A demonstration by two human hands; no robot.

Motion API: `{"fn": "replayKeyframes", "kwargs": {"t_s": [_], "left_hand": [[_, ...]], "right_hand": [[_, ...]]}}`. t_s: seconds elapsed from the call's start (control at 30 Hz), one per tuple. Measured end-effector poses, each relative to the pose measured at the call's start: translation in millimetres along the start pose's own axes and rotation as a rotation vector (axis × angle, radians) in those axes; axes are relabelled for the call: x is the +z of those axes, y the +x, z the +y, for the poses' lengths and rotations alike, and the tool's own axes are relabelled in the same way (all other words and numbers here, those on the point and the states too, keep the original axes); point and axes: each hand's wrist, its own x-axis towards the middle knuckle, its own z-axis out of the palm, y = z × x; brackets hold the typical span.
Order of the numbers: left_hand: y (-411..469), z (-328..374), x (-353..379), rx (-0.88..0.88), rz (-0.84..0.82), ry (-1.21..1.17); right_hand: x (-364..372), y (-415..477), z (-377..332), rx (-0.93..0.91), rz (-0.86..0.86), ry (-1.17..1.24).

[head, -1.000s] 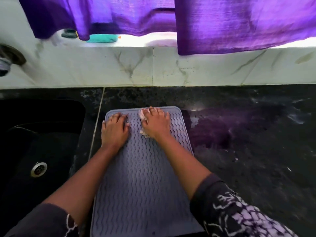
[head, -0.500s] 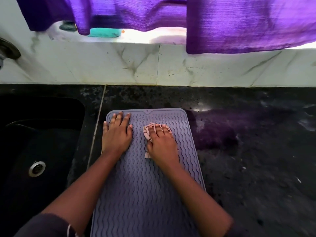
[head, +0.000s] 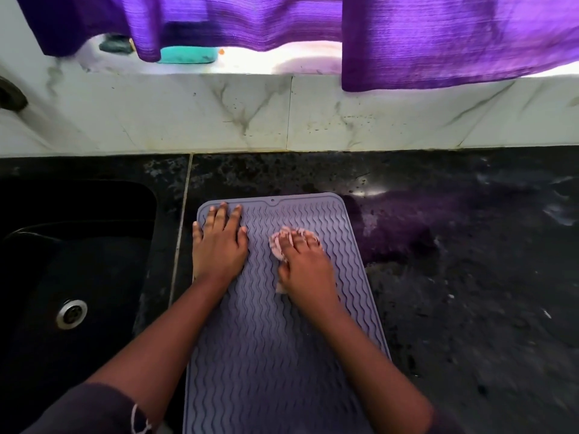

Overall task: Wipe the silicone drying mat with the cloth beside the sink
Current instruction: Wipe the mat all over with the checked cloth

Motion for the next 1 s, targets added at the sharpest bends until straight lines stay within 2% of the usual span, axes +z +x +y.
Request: {"fn": "replayKeyframes", "kwargs": {"t_s": [0.1,0.23,0.37,0.6,0.7,0.77,0.83,1.0], "left_hand": [[0,0,0,-0.004,-0.002,-0.001],[0,0,0,0.000,-0.011,-0.002],[0,-1,1,0.007,-0.013,0.000],[0,-1,0,0.009,-0.003,0.000],[-1,-1,-1,0.016,-0.005,-0.008],[-1,-1,-1,0.017,-0.002,-0.014],[-1,-1,0,0.017,0.001,-0.011],[-1,-1,1,0.010,0.000,-0.014]], "right_hand": [[-8,-3,0,-0.001,-0.037,0.001],[-16,44,-8,0.068,0.019,0.138],[-2,59,-13,0.076,-0.033,0.030],[-4,-19,-10,0.004,-0.084,-0.026],[-23,-4,-6,0.144,-0.094,0.123],[-31,21,2,0.201,-0.011,0.166],[-29,42,12,0.189,0.013,0.068],[-29,38,20,0.207,-0.127,-0.039]]}}
